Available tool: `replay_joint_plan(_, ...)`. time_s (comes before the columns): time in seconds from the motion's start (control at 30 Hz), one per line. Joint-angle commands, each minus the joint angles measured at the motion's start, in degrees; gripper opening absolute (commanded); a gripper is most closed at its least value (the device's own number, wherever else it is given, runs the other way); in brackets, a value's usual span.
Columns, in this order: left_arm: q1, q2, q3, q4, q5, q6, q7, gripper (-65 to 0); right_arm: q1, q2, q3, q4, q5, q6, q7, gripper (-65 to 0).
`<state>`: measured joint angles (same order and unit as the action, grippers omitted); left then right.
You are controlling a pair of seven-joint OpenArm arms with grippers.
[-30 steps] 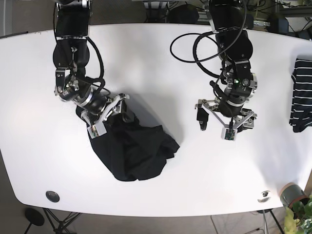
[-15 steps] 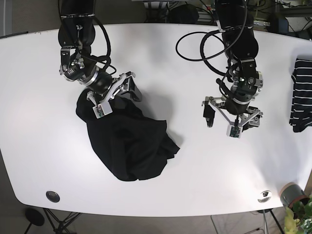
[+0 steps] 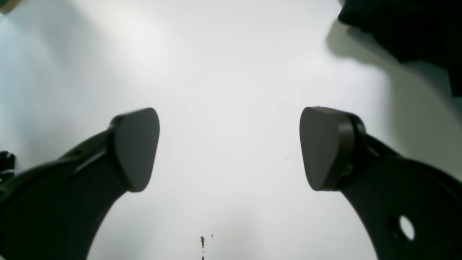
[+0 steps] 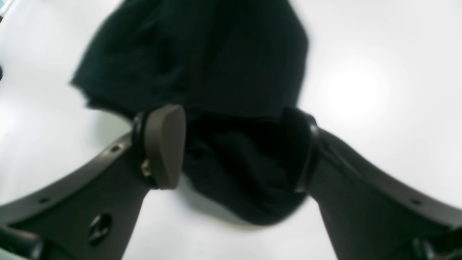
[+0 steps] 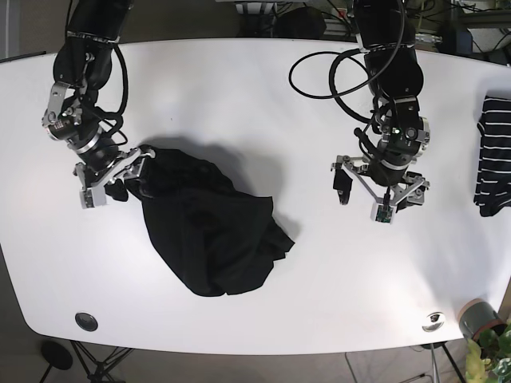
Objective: Fold the T-shirt properly
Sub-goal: 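Regrasp the black garment's bunched edge with the right gripper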
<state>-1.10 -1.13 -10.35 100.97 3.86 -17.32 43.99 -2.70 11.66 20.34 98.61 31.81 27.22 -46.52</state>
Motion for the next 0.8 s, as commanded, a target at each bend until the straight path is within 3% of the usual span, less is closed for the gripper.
replay_joint_plan(0.0,-1.23,0.03,0.11,0.70,-0.47,0.22,-1.48,-8.3,1.51,1.83,1.86,-2.30,0.49,0.34,1.12,-24.7)
replay_joint_plan(0.2,-1.23,0.11,0.11,-0.18,-0.47,0.22,-2.45,-8.3,4.50,5.17,2.56,-12.59,0.49,0.34,1.47,-24.7)
replay_joint_plan(0.43,-1.05,0.20,0.11,-0.44,-0.47,0.22,-4.91,-8.3,6.44,7.37,0.28,-15.66,-0.30,0.34,1.56,-22.2)
replay_joint_plan(0.6,-1.23,0.20,0.11,-1.76,-0.47,0.22,-5.00,-8.3,6.96,6.32,-0.60,-15.66,-5.75,0.43,1.56,-11.9)
replay_joint_plan(0.77,-1.23,0.11,0.11,-1.76,-0.47,0.22,-5.00,-8.3,8.28,4.30,-0.60,-15.66,-9.79,0.87,1.56,-14.0)
